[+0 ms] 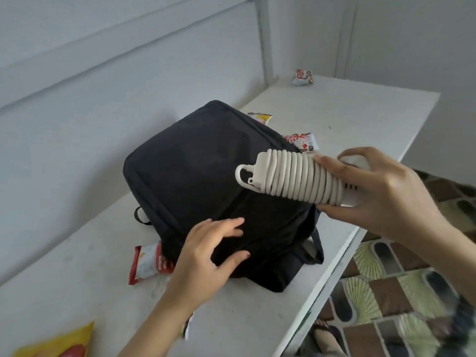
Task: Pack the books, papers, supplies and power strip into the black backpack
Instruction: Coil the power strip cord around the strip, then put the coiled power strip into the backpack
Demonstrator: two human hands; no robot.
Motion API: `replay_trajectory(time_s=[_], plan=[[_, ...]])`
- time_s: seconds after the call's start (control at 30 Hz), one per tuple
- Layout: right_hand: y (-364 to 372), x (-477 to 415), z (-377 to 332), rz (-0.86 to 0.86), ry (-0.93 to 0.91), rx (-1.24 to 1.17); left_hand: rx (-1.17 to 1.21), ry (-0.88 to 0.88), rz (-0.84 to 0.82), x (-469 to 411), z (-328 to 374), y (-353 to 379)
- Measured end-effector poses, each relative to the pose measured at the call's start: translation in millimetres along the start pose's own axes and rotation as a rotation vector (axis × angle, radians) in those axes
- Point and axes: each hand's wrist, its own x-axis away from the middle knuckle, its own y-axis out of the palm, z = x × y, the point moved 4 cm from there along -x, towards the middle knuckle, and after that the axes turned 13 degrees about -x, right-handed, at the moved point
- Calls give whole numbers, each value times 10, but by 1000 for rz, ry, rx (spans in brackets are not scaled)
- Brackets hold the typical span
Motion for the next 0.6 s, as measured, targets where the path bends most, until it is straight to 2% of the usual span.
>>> replay_trajectory(time_s=[0.17, 0.27, 0.37, 0.53, 0.6], plan=[[-74, 280, -105, 40, 103, 20, 299, -180, -24, -36, 0, -45], [-97, 421, -153, 20, 135, 46, 351, -250, -21, -124, -51, -163], [-116, 536, -218, 29, 146, 65, 242, -222, 25, -214, -108, -285], [-151, 624, -330, 108, 127, 18, -17, -45, 279, -399, -118, -507], [-160, 623, -368, 104, 114, 26, -82, -30, 359, -450, -154, -571]])
